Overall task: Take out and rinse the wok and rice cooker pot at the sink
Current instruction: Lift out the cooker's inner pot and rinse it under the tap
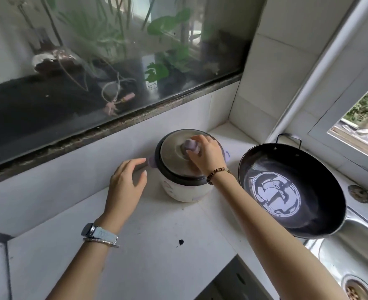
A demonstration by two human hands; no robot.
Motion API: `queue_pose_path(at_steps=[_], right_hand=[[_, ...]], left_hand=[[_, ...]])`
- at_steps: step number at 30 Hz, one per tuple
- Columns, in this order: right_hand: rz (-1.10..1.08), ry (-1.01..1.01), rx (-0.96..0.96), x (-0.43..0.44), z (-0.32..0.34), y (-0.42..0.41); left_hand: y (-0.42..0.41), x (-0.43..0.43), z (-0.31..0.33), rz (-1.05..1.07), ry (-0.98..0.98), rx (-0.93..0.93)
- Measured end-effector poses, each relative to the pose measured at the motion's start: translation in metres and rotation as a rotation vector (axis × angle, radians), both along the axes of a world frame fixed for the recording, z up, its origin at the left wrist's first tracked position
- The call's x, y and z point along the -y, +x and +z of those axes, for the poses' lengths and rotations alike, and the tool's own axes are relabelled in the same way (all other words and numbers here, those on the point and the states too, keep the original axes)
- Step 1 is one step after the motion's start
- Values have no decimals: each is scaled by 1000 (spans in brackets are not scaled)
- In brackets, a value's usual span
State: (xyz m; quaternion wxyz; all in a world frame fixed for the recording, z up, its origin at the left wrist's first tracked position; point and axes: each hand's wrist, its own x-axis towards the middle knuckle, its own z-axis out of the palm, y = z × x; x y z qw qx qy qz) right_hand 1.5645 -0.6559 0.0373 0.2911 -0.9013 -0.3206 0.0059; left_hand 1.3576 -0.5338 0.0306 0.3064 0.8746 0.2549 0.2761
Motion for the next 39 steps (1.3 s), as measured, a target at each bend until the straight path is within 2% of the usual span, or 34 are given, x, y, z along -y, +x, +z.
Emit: queue_pose_path(at_steps=[15, 25, 39], right_hand=[[40, 38, 28, -10, 13, -4], [200, 181, 65, 4, 53, -69], [511, 129, 86, 0, -21, -190]], left_hand=[[-25, -9, 4, 62, 3, -31], [-67, 9, 27, 208, 57, 23], [-165, 12, -1, 454, -21, -14]])
